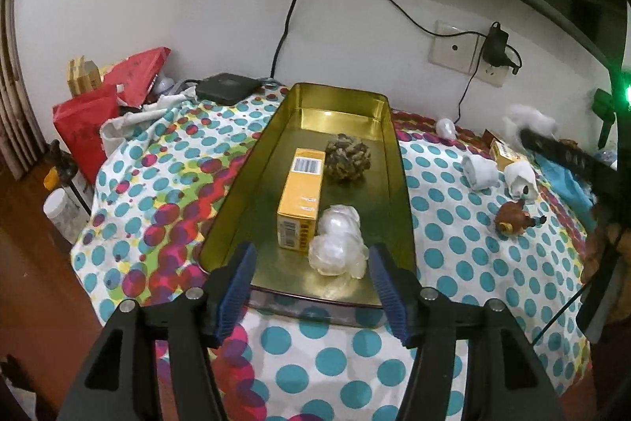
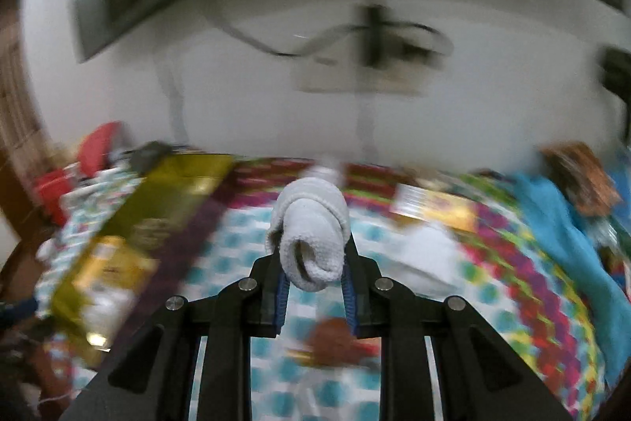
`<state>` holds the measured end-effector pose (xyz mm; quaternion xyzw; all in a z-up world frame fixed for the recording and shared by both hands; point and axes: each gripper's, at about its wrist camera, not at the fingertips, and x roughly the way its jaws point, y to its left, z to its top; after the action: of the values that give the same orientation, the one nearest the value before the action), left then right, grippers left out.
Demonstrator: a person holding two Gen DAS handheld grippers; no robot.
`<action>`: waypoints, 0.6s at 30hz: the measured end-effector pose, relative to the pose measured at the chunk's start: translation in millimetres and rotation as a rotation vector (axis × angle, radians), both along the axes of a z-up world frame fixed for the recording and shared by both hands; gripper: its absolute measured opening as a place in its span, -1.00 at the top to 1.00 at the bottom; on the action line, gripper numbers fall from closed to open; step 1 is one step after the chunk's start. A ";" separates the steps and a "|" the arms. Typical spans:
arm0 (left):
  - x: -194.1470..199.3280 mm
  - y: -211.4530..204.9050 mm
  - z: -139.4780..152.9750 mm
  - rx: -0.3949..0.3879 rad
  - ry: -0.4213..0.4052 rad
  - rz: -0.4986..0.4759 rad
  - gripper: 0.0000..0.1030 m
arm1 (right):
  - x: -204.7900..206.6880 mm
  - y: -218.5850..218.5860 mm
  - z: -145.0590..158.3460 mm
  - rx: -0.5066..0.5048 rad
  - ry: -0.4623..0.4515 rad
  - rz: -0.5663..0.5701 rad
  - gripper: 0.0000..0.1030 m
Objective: Organize objects
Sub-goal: 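Carry the white sock into the gold tray and release it with the right tool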
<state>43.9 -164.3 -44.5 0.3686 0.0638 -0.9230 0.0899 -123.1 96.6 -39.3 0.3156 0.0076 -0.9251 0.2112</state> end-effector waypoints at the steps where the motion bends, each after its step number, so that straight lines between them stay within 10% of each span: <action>1: 1.3 -1.7 1.9 -0.007 0.005 0.005 -0.26 | 1.7 -17.0 5.5 -0.005 -0.007 0.063 0.57; 18: 18.1 -46.6 12.3 0.028 0.055 0.053 -0.51 | 21.6 -155.4 -28.3 0.189 -0.182 0.366 0.57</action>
<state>62.0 -210.9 -32.3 0.3423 0.0890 -0.9291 0.1076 -101.5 -58.8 -67.6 0.4097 0.1323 -0.8341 0.3450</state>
